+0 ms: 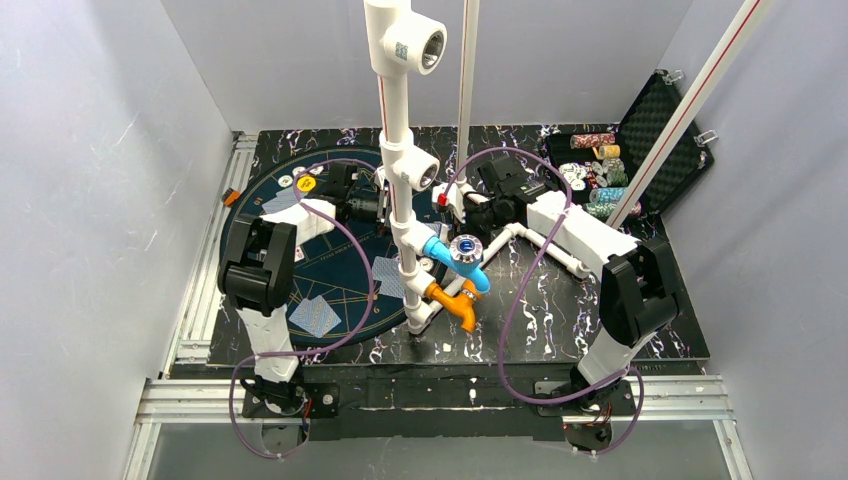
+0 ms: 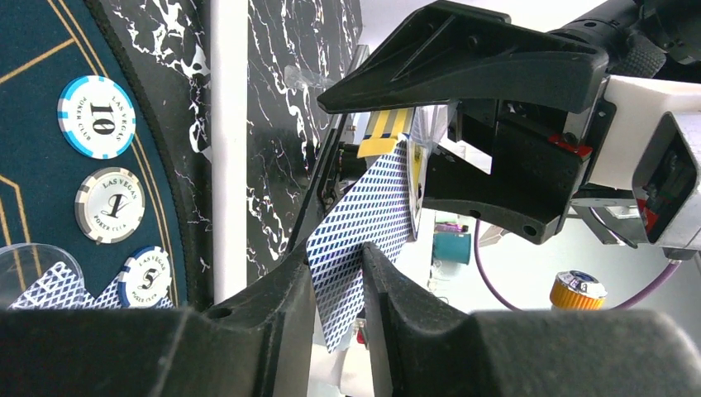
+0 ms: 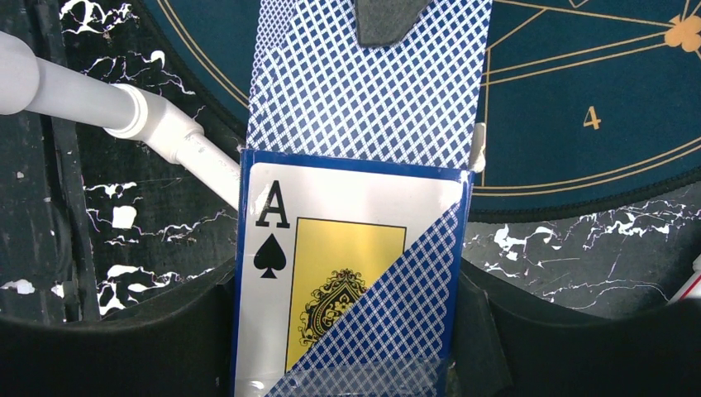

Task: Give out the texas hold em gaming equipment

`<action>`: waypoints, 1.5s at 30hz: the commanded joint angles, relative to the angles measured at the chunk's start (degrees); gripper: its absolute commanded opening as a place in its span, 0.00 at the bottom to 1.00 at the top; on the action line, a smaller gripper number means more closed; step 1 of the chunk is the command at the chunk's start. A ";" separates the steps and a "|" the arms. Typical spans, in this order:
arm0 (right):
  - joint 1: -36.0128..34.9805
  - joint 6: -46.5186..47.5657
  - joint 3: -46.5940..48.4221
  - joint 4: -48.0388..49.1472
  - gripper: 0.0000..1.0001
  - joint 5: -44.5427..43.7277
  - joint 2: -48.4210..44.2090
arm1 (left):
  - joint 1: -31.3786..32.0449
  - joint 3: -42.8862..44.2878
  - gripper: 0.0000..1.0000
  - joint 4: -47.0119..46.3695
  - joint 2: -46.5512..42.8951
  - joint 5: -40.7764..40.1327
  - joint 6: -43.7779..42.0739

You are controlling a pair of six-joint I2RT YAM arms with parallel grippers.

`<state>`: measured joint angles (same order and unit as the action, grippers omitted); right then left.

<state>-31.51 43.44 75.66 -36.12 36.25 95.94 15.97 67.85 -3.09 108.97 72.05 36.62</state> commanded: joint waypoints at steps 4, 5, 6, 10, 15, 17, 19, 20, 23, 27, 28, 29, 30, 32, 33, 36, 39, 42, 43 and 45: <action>0.09 0.24 2.13 1.48 0.01 1.23 -2.21 | -1.52 -1.30 0.22 0.28 -6.24 0.65 -0.51; 0.12 0.25 1.90 1.50 0.01 1.05 -2.24 | -2.14 -1.47 0.21 0.28 -6.63 0.64 -0.40; 0.13 0.32 1.80 1.60 0.01 0.88 -2.27 | -2.58 -1.51 0.20 0.24 -7.18 0.63 -0.33; 0.13 0.33 1.34 1.94 0.01 0.66 -2.25 | -3.53 -1.82 0.14 0.60 -9.72 0.56 -0.91; 0.13 0.33 1.20 2.23 0.01 0.83 -2.16 | -3.71 -1.84 0.06 0.98 -11.83 0.20 -1.10; 0.13 0.38 1.16 2.25 0.01 0.85 -2.23 | -4.21 -1.79 0.01 1.39 -12.45 0.13 -1.17; 0.13 0.12 0.99 2.42 0.01 0.69 -2.40 | -5.64 -1.74 0.00 2.61 -13.54 -0.31 -2.01; 0.21 0.01 0.86 2.52 0.01 0.65 -2.54 | -6.59 -1.42 0.00 4.72 -14.27 -0.42 -3.00; 0.62 -0.63 0.47 3.09 0.01 0.87 -2.67 | -9.87 1.97 0.00 17.98 -16.91 -3.28 -15.05; 0.92 -1.14 0.28 3.46 0.01 1.37 -2.69 | -12.95 9.79 0.00 40.00 -19.17 -16.28 -36.38; 0.92 -1.28 0.28 3.53 0.01 1.44 -2.69 | -13.11 11.28 0.00 43.09 -19.75 -21.97 -41.72; 0.96 -1.44 0.28 3.70 0.01 1.53 -2.67 | -13.07 11.99 0.00 44.82 -20.55 -28.79 -47.11; 1.00 -1.49 0.20 3.77 0.01 1.54 -2.70 | -12.92 12.02 0.00 45.16 -21.43 -36.07 -51.78; 1.01 -1.68 0.09 3.87 0.01 1.50 -2.68 | -12.73 11.02 0.00 43.30 -22.39 -48.88 -60.18; 1.01 -1.76 0.04 3.98 0.01 1.50 -2.69 | -12.50 10.22 0.00 41.84 -22.47 -56.36 -63.90; 1.10 -2.33 -0.29 4.59 0.01 1.59 -2.54 | -12.29 4.77 0.00 32.18 -22.75 -68.62 -74.26; 1.18 -3.08 -0.34 5.02 0.01 1.51 -2.56 | -11.40 -0.62 0.00 22.23 -21.34 -77.77 -82.77; 1.17 -3.16 -0.46 4.89 0.01 0.91 -2.84 | -11.10 -3.30 0.00 15.53 -20.00 -80.46 -85.39; 1.18 -3.18 -0.57 4.87 0.01 0.78 -2.86 | -10.96 -4.28 0.00 13.38 -19.49 -81.20 -85.99; 1.18 -3.43 -0.75 4.99 0.01 0.75 -2.86 | -10.91 -6.22 0.00 9.49 -18.23 -82.23 -87.68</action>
<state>-30.70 40.73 75.20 -32.99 36.14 95.94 4.45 64.31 17.78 89.89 -1.56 -42.57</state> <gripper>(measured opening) 0.734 0.009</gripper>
